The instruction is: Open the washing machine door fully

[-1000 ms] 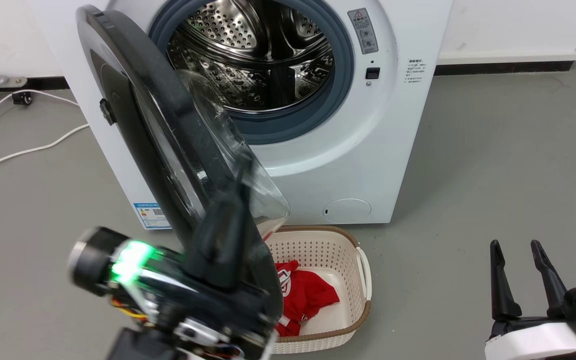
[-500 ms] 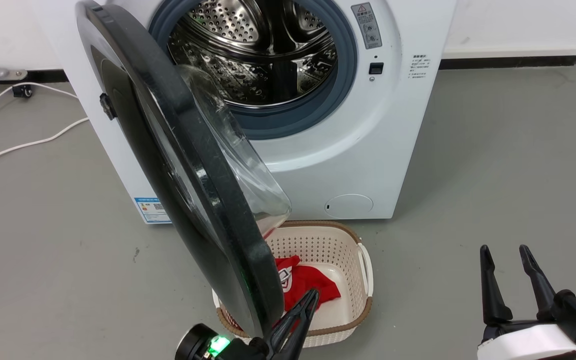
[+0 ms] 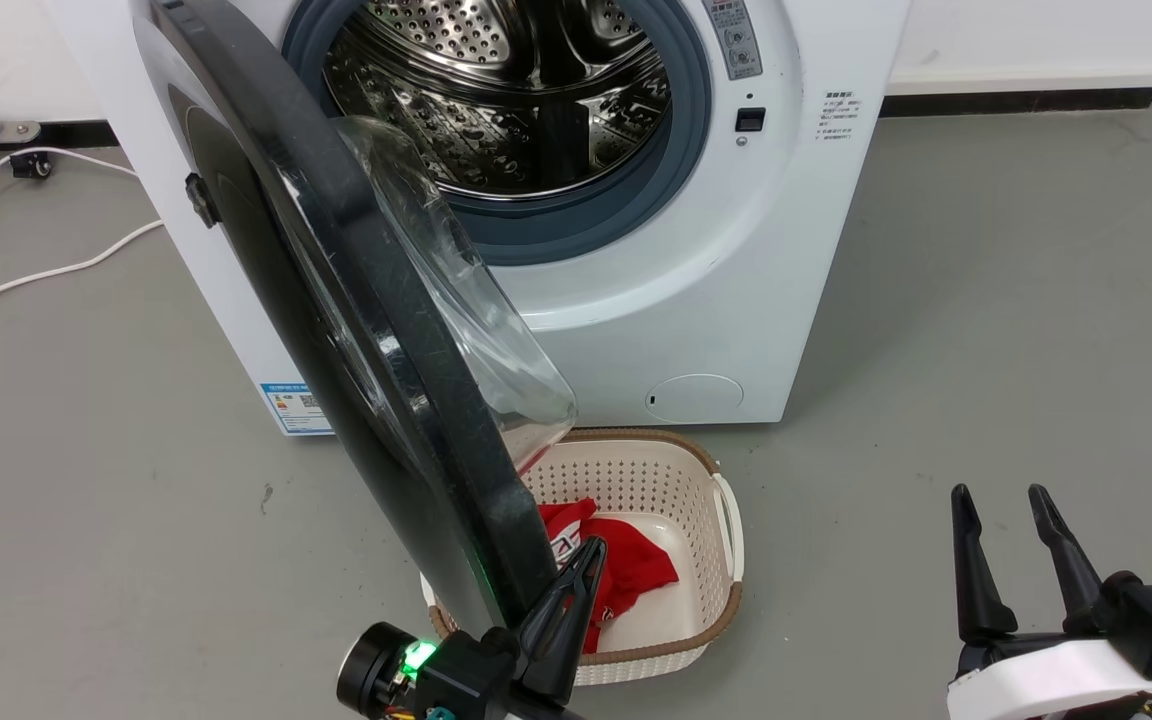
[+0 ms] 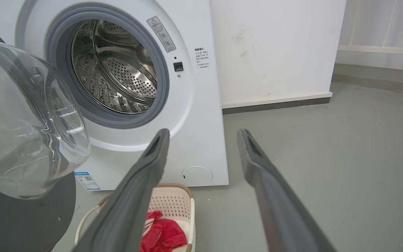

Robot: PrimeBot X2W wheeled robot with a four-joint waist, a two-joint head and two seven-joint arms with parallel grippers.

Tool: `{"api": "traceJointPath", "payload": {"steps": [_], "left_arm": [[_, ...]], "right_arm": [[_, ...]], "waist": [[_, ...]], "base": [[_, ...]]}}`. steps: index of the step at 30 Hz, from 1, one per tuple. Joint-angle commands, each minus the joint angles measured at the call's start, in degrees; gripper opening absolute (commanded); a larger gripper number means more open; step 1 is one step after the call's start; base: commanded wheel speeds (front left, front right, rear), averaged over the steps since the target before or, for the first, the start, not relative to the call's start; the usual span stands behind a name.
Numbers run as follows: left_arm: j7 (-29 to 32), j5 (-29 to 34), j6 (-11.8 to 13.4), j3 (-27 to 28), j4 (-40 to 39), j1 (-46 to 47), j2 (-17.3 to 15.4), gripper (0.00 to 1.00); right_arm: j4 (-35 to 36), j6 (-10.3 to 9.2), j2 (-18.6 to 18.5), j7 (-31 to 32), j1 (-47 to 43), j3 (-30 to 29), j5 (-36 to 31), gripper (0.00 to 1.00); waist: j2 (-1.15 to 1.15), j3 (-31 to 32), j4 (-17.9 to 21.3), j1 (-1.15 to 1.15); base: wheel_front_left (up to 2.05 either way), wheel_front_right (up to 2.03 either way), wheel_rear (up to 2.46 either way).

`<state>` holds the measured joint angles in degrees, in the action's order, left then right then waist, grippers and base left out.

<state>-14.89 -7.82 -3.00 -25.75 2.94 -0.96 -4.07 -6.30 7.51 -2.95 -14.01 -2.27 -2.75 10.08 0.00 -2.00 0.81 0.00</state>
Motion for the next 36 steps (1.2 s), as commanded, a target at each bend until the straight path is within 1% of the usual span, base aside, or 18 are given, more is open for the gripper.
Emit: {"api": "traceJointPath", "payload": {"steps": [1, 8, 14, 22, 27, 32, 36], "left_arm": [[-0.36, -0.50, 0.54, 0.57, 0.29, 0.70, -0.02, 0.00], [-0.35, -0.13, 2.16, 1.60, -1.52, -0.89, 0.16, 0.00], [-0.29, -0.12, 4.15, 2.47, -3.20, -3.93, 0.25, 0.00], [-0.28, 0.00, 6.24, 4.89, -6.49, -6.59, 0.23, 0.00], [-0.30, -0.07, 7.77, 6.12, -9.51, -9.71, 0.49, 0.00], [-0.30, 0.18, 8.96, 9.36, -10.70, -12.04, -0.15, 0.00], [-0.31, 0.20, 10.02, 12.38, -11.26, -13.30, -0.64, 0.00]], "right_arm": [[-0.33, -0.04, 0.14, -0.06, 0.74, 0.16, 0.50, 1.00], [-0.78, -0.04, 0.14, -0.09, 1.00, 0.71, 0.88, 1.00], [-0.81, -0.04, 0.14, -0.08, 0.72, 0.66, 1.38, 1.00], [-0.73, -0.04, 0.14, 0.36, 0.86, 0.26, 0.98, 1.00], [-0.40, -0.04, 0.13, 0.76, -0.03, -0.32, 0.86, 1.00], [-0.28, -0.04, 0.13, 1.31, -0.20, -0.29, 0.80, 1.00], [-0.26, -0.04, 0.13, 1.57, -0.15, 0.08, 0.89, 1.00]], "waist": [[0.00, 0.01, -0.06, 0.00], [0.00, 0.18, -0.21, 0.00], [0.00, -0.20, -2.11, 0.00], [0.00, -0.50, -6.13, 0.00], [0.00, -0.46, -9.65, 0.00], [0.00, 0.01, -12.80, 0.00], [0.00, 0.32, -14.37, 0.00]], "base": [[0.00, 0.00, 0.00], [0.00, 0.00, 0.00], [0.00, 0.00, 0.00], [0.00, 0.00, 0.00], [0.00, 0.00, 0.00], [0.00, 0.00, 0.00], [0.00, 0.00, 0.00]]}}
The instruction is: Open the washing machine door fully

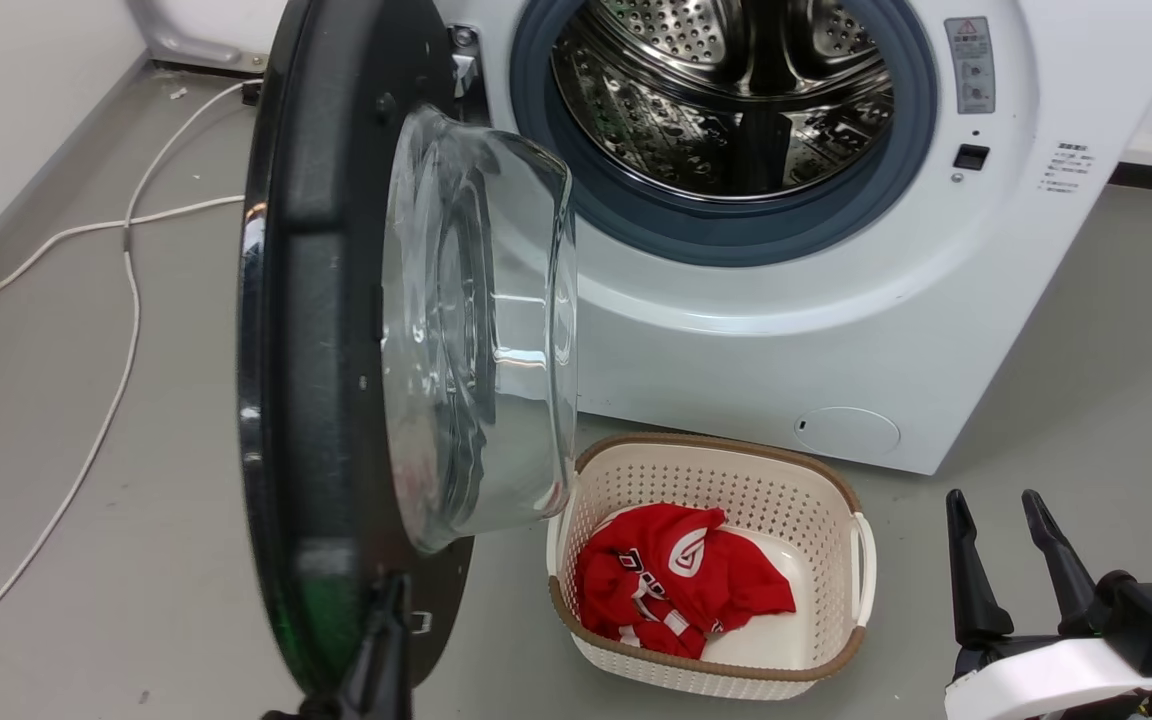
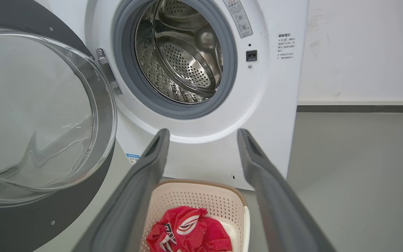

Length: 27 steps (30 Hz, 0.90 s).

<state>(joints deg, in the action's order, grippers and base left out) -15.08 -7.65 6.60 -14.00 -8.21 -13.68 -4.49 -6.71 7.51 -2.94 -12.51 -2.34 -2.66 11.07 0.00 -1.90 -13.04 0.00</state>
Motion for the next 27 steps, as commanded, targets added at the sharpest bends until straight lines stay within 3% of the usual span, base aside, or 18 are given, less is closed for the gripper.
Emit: {"api": "traceJointPath", "payload": {"steps": [1, 8, 14, 27], "left_arm": [[-0.12, 0.11, 0.98, 1.73, -0.19, -0.79, -0.43, 0.00], [-0.12, -2.17, 1.15, 9.45, 1.20, 0.90, -2.06, 0.00], [-0.13, -5.79, -0.47, 18.43, 2.80, 3.83, -3.62, 0.00], [-0.12, -9.69, -4.82, 32.35, 17.22, 14.56, -12.30, 0.00]], "right_arm": [[0.19, -0.04, 0.11, 0.19, 0.00, 0.11, -0.05, 1.00], [2.21, -0.04, 0.11, 0.64, 0.57, 0.98, -0.63, 1.00], [5.04, -0.04, 0.12, 1.95, -0.09, 1.44, -0.39, 1.00], [8.96, -0.04, 0.12, 3.87, -0.27, 1.62, -0.44, 1.00]], "waist": [[0.00, 0.23, -0.73, 0.00], [0.00, 0.10, -0.79, 0.00], [0.00, -0.14, 0.29, 0.00], [0.00, -2.03, 2.55, 0.00]], "base": [[0.00, 0.00, 0.00], [0.00, 0.00, 0.00], [0.00, 0.00, 0.00], [0.00, 0.00, 0.00]]}}
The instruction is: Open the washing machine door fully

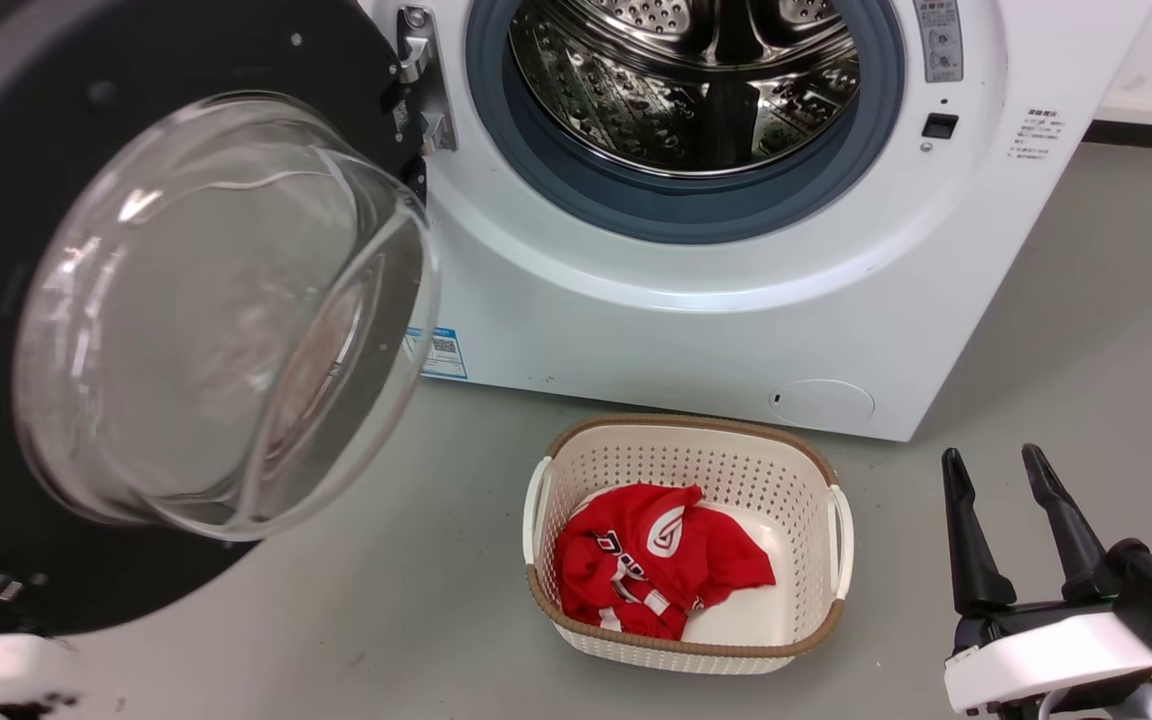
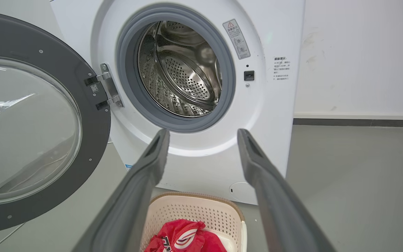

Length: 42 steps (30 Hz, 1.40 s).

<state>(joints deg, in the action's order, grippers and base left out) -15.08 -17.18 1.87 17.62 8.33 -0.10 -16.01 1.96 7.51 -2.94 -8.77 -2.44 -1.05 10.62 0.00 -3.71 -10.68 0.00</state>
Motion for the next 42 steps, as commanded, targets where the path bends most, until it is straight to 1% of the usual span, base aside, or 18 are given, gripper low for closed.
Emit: {"api": "traceJointPath", "payload": {"steps": [1, 5, 8, 11, 14, 17, 22, 23, 27, 30, 33, 34, 36, 37, 38, 42], "left_arm": [[-0.11, -0.49, -0.48, 1.40, 2.51, 2.06, -1.69, 0.00], [-0.12, -1.33, -1.56, 4.07, 8.97, 6.12, -4.86, 0.00], [-0.12, -1.64, -2.66, 5.47, 13.00, 8.62, -6.55, 0.00], [-0.12, -0.88, -3.32, 6.71, 16.11, 10.43, -7.52, 0.00], [-0.12, -0.02, -3.59, 7.57, 16.51, 10.31, -6.99, 0.00], [-0.12, 1.47, -3.43, 8.27, 14.44, 7.90, -5.30, 0.00], [-0.13, 3.60, -3.07, 9.79, 6.62, 2.19, -0.11, 0.00], [-0.13, 3.60, -3.07, 9.79, 6.62, 2.19, -0.11, 0.00], [-0.13, 5.53, -3.38, 9.38, -0.26, -3.14, 5.08, 0.00], [-0.13, 7.15, -3.87, 7.31, -5.06, -6.57, 9.05, 0.00], [-0.12, 8.97, -3.47, 4.28, -8.72, -9.18, 11.35, 0.00], [-0.13, 9.25, -3.37, 3.21, -9.57, -9.82, 11.87, 0.02], [-0.12, 9.59, -3.20, 1.04, -10.79, -10.80, 12.48, 0.71], [-0.12, 9.68, -3.23, -0.23, -11.41, -11.07, 12.60, 0.91], [-0.12, 10.04, -3.05, -1.61, -11.78, -11.49, 12.81, 1.00], [-0.12, 10.43, -1.86, -6.62, -13.28, -12.15, 13.04, 1.00]], "right_arm": [[0.43, -0.04, 0.12, 0.20, -0.05, 0.08, -0.02, 1.00], [0.84, -0.03, 0.12, 0.40, 0.34, 0.11, -0.09, 1.00], [0.89, -0.04, 0.12, 0.46, 0.42, 0.03, -0.08, 1.00], [0.84, -0.03, 0.12, 0.46, 0.51, 0.00, -0.02, 1.00], [0.71, -0.04, 0.12, 0.35, 0.56, 0.08, 0.13, 1.00], [0.30, -0.04, 0.11, 0.22, 0.20, 0.31, 0.28, 1.00], [-0.19, -0.04, 0.12, 0.06, -0.50, 0.54, 0.30, 1.00], [-0.19, -0.04, 0.12, 0.06, -0.50, 0.54, 0.30, 1.00], [-0.56, -0.04, 0.12, -0.03, -0.92, 0.98, 0.42, 1.00], [-0.46, -0.04, 0.11, -0.21, -1.10, 0.98, 0.10, 1.00], [-0.54, -0.04, 0.12, 0.01, -1.26, 1.10, -0.23, 1.00], [-0.54, -0.04, 0.12, 0.05, -1.26, 1.11, -0.33, 1.00], [-0.43, -0.04, 0.12, 0.08, -1.22, 1.04, -0.52, 1.00], [-0.38, -0.04, 0.12, 0.13, -1.11, 1.08, -0.69, 1.00], [-0.31, -0.04, 0.12, 0.15, -1.06, 1.09, -0.80, 1.00], [-0.09, -0.04, 0.12, 0.51, -1.10, 1.20, -1.28, 1.00]], "waist": [[0.00, -0.40, 0.40, 0.00], [0.00, -0.97, 1.18, 0.00], [0.00, -1.17, 1.63, 0.00], [0.00, -1.36, 2.03, 0.00], [0.00, -1.29, 2.40, 0.00], [0.00, -0.73, 2.97, 0.00], [0.00, 0.01, 3.36, 0.00], [0.00, 0.01, 3.36, 0.00], [0.00, 1.17, 3.81, 0.00], [0.00, 1.43, 4.02, 0.00], [0.00, 1.68, 4.29, 0.00], [0.00, 1.77, 4.37, 0.00], [0.00, 1.91, 4.54, 0.00], [0.00, 1.99, 4.65, 0.00], [0.00, 2.04, 4.79, 0.00], [0.00, 2.42, 5.42, 0.00]], "base": [[0.00, 0.00, 0.00], [0.00, 0.00, 0.00], [0.00, 0.00, 0.00], [0.00, 0.00, 0.00], [0.00, 0.00, 0.00], [0.00, 0.00, 0.00], [0.00, 0.00, 0.00], [0.00, 0.00, 0.00], [0.00, 0.00, 0.00], [0.00, 0.00, 0.00], [0.00, 0.00, 0.00], [0.00, 0.00, 0.00], [0.00, 0.00, 0.00], [0.00, 0.00, 0.00], [0.00, 0.00, 0.00], [0.00, 0.00, 0.00]]}}
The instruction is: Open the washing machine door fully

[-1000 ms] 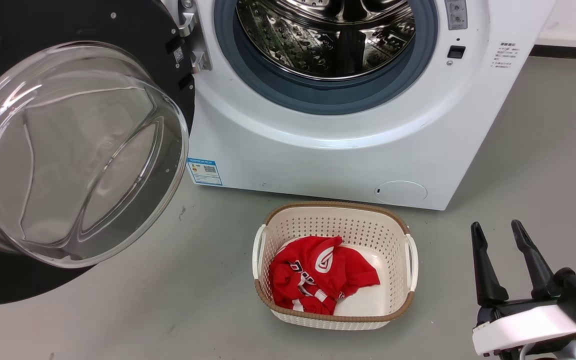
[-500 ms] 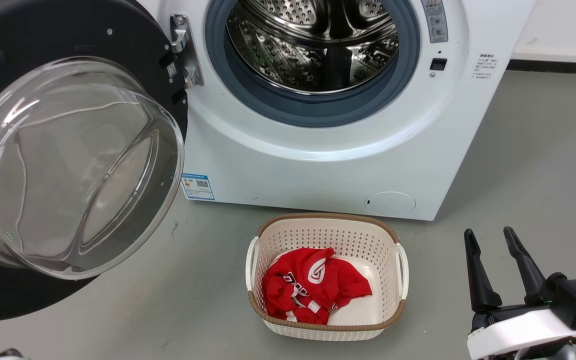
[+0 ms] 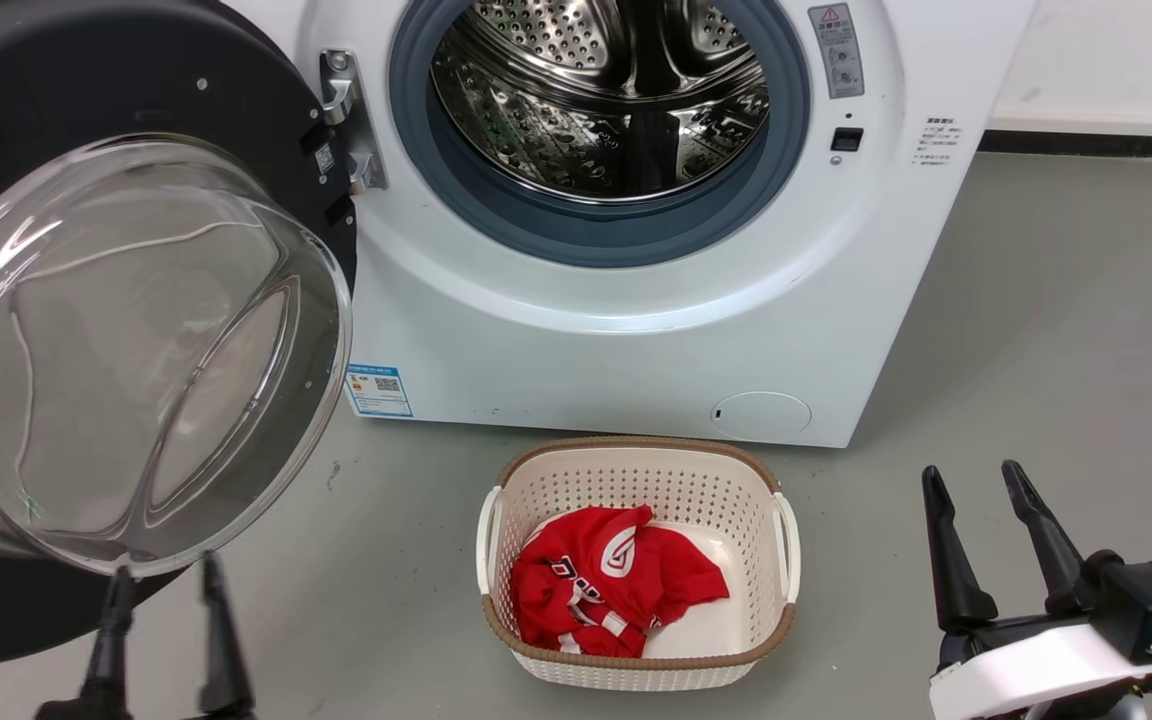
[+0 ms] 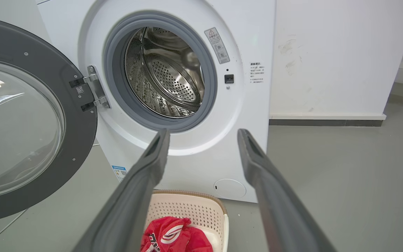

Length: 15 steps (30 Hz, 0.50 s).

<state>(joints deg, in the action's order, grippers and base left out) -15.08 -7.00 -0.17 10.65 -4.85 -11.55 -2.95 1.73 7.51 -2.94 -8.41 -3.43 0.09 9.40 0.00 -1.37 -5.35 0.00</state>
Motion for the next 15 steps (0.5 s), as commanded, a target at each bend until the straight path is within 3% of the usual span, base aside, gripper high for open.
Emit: {"api": "traceJointPath", "payload": {"steps": [1, 7, 15], "left_arm": [[-0.12, 0.34, 0.26, -0.93, -0.23, -0.71, -0.01, 1.00], [-0.12, -0.12, 0.62, -5.99, 1.08, 1.66, 0.01, 1.00], [-0.13, 1.27, -0.12, -5.34, 3.46, 6.23, -1.59, 1.00]], "right_arm": [[0.21, -0.03, 0.12, 0.19, -0.10, 0.14, -0.20, 1.00], [1.06, -0.04, 0.12, 0.51, 0.21, -0.10, -1.40, 1.00], [2.17, -0.04, 0.12, 0.39, 0.48, -0.76, -3.34, 1.00]], "waist": [[0.00, 0.14, 0.31, 0.00], [0.00, 0.62, 2.28, 0.00], [0.00, 0.93, 5.76, 0.00]], "base": [[0.00, 0.00, 0.00], [0.00, 0.00, 0.00], [0.00, 0.00, 0.00]]}}
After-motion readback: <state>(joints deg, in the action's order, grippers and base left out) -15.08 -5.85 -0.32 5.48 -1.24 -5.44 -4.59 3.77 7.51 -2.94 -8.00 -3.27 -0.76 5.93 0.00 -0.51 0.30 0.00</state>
